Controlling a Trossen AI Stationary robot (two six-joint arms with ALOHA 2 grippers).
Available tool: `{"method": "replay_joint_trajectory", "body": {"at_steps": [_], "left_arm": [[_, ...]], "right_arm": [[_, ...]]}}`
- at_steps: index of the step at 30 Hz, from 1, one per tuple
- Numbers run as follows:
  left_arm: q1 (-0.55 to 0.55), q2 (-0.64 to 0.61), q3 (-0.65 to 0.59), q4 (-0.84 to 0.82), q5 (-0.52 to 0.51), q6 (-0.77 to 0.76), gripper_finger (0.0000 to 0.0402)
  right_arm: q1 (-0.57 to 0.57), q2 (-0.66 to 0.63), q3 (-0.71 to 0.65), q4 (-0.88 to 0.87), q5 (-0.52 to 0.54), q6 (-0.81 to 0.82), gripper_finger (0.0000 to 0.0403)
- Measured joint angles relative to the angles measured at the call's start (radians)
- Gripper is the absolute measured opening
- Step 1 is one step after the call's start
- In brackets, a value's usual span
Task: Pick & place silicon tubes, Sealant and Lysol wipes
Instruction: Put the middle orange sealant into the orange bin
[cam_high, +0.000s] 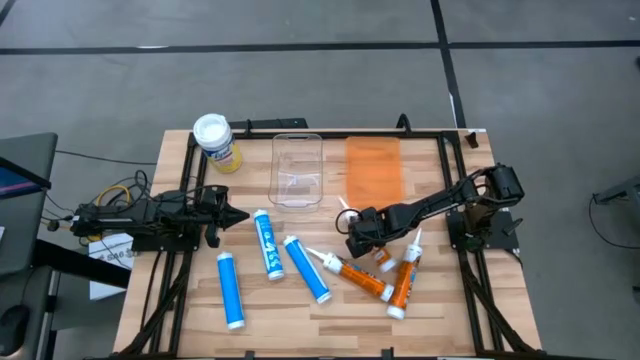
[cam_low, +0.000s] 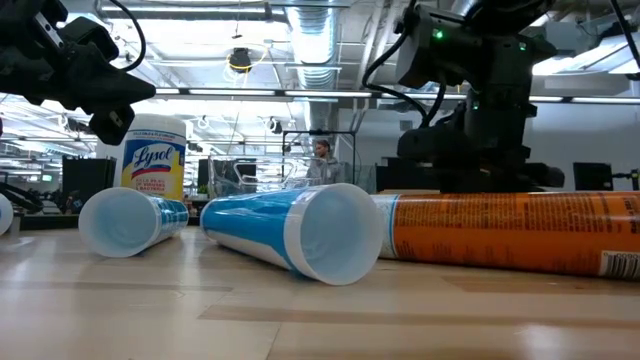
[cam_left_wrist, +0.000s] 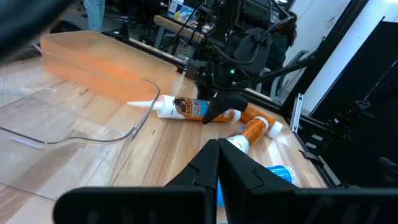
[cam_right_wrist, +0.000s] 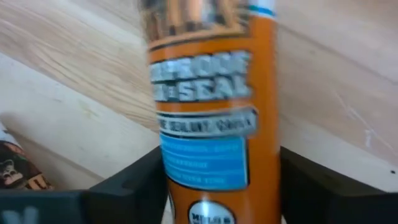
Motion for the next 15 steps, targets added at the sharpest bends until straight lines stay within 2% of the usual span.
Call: {"method": "replay_joint_trajectory", "body": {"at_steps": [3,15], "left_arm": [[0.0,0.0,0.0,0.0,0.0,0.0,0.0],[0.0,0.0,0.0,0.0,0.0,0.0,0.0]], "right_arm": [[0.0,0.0,0.0,0.004,-0.003,-0.004,0.0193],[0.0,0.009,0.117,-0.102,0.013,-0.073,0.0209]]}}
